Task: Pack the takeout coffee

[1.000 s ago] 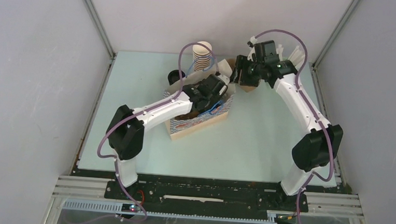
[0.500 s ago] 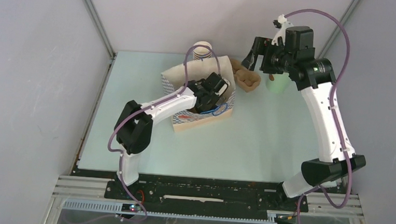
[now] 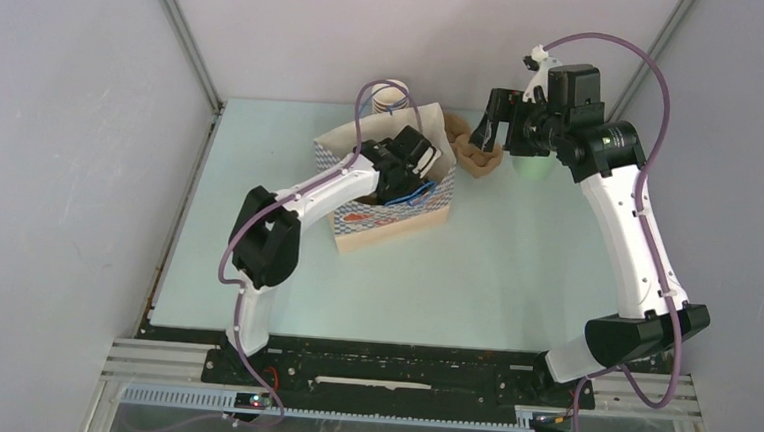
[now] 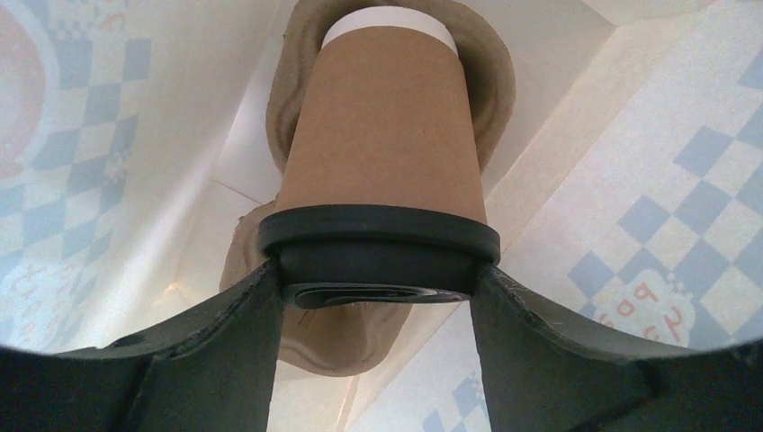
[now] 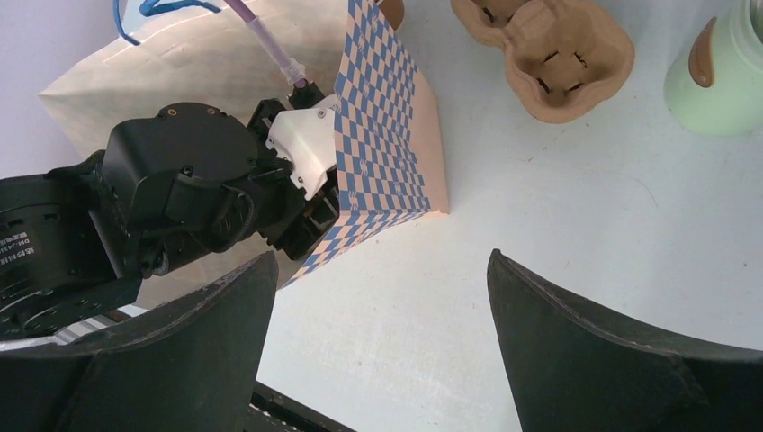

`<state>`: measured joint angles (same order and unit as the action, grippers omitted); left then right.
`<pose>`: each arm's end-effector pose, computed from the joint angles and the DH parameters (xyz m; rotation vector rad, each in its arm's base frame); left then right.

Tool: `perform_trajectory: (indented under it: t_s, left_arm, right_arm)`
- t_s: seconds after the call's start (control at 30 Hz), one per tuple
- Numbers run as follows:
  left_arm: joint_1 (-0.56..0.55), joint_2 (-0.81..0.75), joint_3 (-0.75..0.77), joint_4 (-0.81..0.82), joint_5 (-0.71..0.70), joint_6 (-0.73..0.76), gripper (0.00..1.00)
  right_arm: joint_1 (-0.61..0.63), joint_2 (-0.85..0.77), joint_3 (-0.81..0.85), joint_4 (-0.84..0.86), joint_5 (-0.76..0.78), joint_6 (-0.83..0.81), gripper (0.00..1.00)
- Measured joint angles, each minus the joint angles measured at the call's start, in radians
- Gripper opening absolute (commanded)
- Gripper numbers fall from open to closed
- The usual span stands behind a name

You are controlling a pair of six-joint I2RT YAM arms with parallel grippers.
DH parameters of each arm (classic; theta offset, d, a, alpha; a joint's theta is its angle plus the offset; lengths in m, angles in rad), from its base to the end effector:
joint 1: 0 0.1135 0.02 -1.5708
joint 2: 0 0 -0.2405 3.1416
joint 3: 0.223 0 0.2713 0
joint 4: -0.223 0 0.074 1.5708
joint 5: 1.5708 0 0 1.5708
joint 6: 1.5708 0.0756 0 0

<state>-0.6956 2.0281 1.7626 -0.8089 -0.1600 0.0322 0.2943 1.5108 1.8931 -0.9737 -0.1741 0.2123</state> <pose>0.3670 -0.2907 0.1871 0.8833 2.4689 -0.0176 0.3330 0.1146 0.4252 -0.1915 2.1831 0.4773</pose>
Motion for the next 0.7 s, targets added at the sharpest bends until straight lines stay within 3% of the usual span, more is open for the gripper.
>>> perform_trajectory:
  t_s: [0.47,0.6,0.7]
  left_arm:
    - [0.018,0.043,0.039,-0.008,0.033,0.022,0.32]
    - [0.018,0.050,0.051,-0.010,0.033,0.026,0.43]
    - [0.018,0.050,0.055,-0.012,0.031,0.023,0.59]
  right_arm:
    - [0.000,-0.041,-0.062,0.000,-0.010,-0.006,0.95]
    - [0.000,-0.044,-0.079,0.002,-0.019,-0.005,0.95]
    - [0.002,-0.044,-0.086,0.003,-0.022,-0.005,0.95]
